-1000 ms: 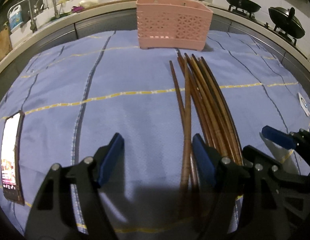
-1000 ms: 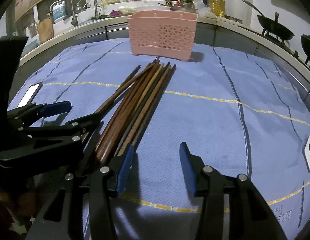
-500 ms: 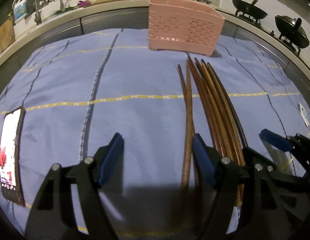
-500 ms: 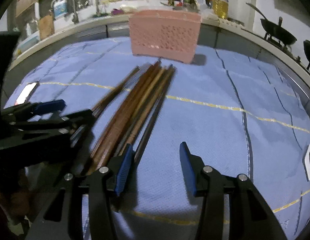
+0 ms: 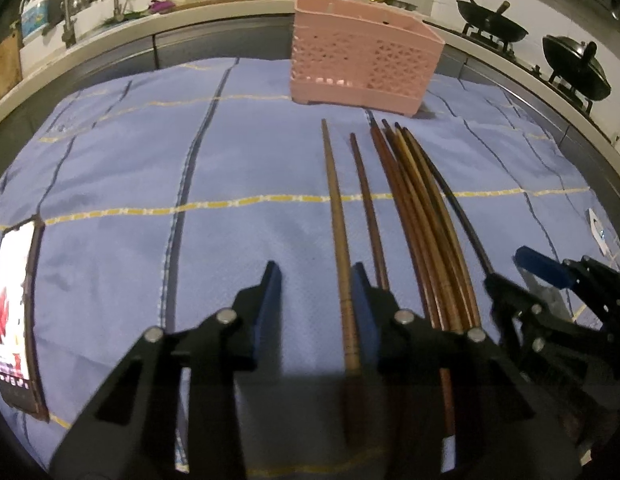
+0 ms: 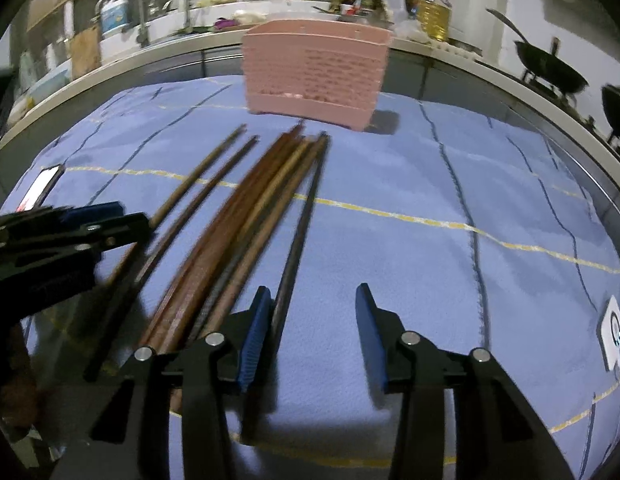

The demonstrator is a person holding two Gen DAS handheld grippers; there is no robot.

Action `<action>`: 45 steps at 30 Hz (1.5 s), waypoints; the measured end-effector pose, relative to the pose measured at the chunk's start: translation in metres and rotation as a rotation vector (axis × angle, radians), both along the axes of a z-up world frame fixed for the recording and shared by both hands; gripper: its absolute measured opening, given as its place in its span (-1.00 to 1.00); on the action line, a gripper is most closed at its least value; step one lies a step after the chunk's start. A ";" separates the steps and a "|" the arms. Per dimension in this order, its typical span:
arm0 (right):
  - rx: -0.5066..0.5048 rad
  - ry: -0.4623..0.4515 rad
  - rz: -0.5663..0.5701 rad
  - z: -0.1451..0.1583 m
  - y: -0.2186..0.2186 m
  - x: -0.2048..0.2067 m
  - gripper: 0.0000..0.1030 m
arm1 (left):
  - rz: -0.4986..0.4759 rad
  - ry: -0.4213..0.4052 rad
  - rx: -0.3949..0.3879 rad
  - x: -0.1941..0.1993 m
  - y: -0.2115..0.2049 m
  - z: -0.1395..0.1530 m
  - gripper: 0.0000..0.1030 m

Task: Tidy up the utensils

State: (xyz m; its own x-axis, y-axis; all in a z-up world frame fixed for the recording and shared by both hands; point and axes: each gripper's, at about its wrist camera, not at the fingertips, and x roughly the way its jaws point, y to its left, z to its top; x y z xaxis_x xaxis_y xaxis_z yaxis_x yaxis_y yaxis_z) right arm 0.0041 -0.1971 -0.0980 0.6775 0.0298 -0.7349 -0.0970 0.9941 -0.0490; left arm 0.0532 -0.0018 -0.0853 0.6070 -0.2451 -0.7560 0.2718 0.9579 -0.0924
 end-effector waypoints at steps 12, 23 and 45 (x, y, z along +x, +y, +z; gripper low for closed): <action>-0.005 0.003 -0.007 0.000 -0.003 -0.005 -0.14 | 0.048 -0.006 0.039 0.001 0.006 -0.001 -0.23; 0.095 0.025 -0.059 0.000 -0.031 -0.002 -0.55 | 0.059 -0.021 0.055 0.002 0.008 -0.002 -0.82; 0.041 0.013 -0.045 0.000 -0.021 -0.003 -0.58 | 0.067 -0.069 0.159 -0.001 -0.007 -0.004 -0.11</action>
